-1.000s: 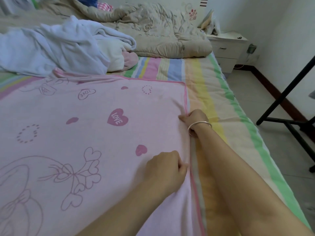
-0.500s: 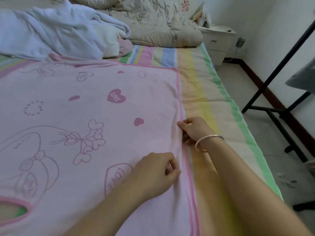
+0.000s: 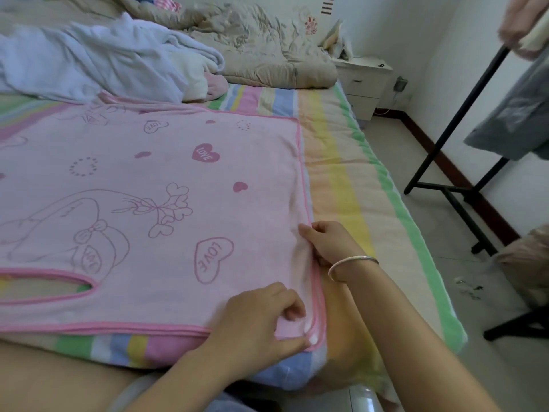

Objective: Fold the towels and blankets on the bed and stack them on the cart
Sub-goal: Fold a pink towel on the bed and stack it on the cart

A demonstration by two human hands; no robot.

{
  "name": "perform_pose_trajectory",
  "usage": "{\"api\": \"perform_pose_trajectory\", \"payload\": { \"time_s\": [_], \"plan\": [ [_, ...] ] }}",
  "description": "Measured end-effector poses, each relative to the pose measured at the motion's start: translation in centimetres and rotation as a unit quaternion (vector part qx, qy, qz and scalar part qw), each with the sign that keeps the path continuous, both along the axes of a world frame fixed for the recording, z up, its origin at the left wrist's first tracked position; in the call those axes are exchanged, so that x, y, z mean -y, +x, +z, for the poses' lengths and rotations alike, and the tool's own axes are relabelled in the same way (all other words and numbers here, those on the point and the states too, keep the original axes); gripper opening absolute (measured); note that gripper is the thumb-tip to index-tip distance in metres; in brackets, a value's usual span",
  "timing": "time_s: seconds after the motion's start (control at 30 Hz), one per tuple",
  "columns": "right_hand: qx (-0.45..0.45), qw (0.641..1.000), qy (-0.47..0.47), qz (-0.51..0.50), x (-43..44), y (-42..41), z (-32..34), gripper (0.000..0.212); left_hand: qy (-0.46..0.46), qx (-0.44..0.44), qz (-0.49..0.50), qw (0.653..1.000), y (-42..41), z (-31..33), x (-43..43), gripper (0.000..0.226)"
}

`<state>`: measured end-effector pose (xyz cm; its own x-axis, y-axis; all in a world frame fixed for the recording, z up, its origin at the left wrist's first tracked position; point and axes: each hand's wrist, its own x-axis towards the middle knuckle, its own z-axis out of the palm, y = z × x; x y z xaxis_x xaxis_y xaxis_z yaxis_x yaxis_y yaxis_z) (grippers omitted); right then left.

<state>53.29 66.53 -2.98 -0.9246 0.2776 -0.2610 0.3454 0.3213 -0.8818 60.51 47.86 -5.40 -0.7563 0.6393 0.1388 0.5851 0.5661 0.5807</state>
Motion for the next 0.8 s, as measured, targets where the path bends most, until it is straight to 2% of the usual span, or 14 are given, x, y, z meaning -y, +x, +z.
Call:
{"api": "perform_pose_trajectory", "payload": {
  "time_s": [0.07, 0.13, 0.33, 0.4, 0.53, 0.6, 0.67, 0.73, 0.8],
  "plan": [
    [-0.02, 0.997, 0.067, -0.019, -0.2, 0.1, -0.8, 0.033, -0.012, -0.036, -0.019, 0.999, 0.1, -0.4, 0.1, 0.033],
    [-0.012, 0.989, 0.148, -0.017, -0.3, 0.2, -1.4, 0.029, -0.002, -0.033, -0.021, 0.999, 0.1, -0.4, 0.1, 0.026],
    [-0.003, 0.959, 0.283, 0.006, -0.1, 1.5, -1.2, 0.021, 0.083, 0.11, -0.032, 0.99, 0.1, 0.6, -0.1, 0.018],
    [0.005, 0.949, 0.314, 0.005, -0.3, 2.2, -1.4, 0.022, 0.075, 0.131, -0.038, 0.988, 0.2, 0.6, -0.1, 0.018],
    [0.004, 0.926, 0.379, -0.001, 0.2, 2.6, -1.8, 0.024, -0.001, 0.104, -0.024, 0.994, 0.5, 0.4, -0.6, 0.018],
    [-0.029, 0.908, 0.418, -0.004, 0.5, 2.5, -1.8, 0.03, 0.011, 0.161, -0.035, 0.986, 0.2, 1.1, -0.8, 0.014],
    [-0.109, 0.877, 0.468, 0.009, 0.7, 2.0, -1.9, 0.047, 0.073, 0.259, -0.036, 0.963, -0.5, 2.4, -0.6, 0.006],
    [-0.16, 0.858, 0.484, 0.054, 1.6, 0.5, -1.8, 0.057, 0.124, 0.298, 0.025, 0.946, -1.9, 3.7, 0.5, 0.009],
    [-0.138, 0.858, 0.482, 0.113, 3.9, -1.7, -1.8, 0.062, 0.152, 0.268, 0.13, 0.942, -4.3, 4.7, 2.6, 0.014]
  ]
}}
